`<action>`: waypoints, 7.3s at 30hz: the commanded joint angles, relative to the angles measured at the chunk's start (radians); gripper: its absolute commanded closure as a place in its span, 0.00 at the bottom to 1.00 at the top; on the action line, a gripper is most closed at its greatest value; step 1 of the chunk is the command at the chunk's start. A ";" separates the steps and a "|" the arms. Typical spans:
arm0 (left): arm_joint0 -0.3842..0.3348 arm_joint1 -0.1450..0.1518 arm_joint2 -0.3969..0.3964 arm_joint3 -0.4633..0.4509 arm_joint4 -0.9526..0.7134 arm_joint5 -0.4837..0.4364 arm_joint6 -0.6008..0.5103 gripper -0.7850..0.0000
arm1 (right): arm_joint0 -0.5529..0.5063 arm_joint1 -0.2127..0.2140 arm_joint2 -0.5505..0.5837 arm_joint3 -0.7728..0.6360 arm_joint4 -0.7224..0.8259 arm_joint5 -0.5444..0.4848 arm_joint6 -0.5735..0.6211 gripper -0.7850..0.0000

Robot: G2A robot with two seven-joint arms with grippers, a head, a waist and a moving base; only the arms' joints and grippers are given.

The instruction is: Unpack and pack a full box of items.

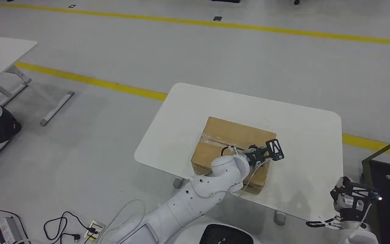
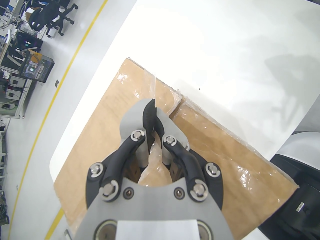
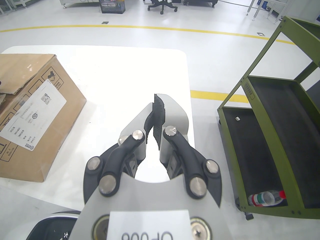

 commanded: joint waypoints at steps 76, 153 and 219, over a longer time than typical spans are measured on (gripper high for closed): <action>0.365 0.101 -0.732 -0.489 0.161 0.376 0.068 1.00 | 0.315 -0.049 -0.432 0.218 0.032 -0.276 0.027 1.00; 0.394 0.068 -0.331 -0.507 -0.209 0.038 -0.020 0.00 | 0.128 0.007 -0.124 0.004 -0.004 -0.258 0.012 1.00; 0.045 0.087 -0.136 -0.094 0.631 -0.157 0.123 1.00 | -0.018 0.014 -0.080 -0.062 0.025 -0.128 -0.006 1.00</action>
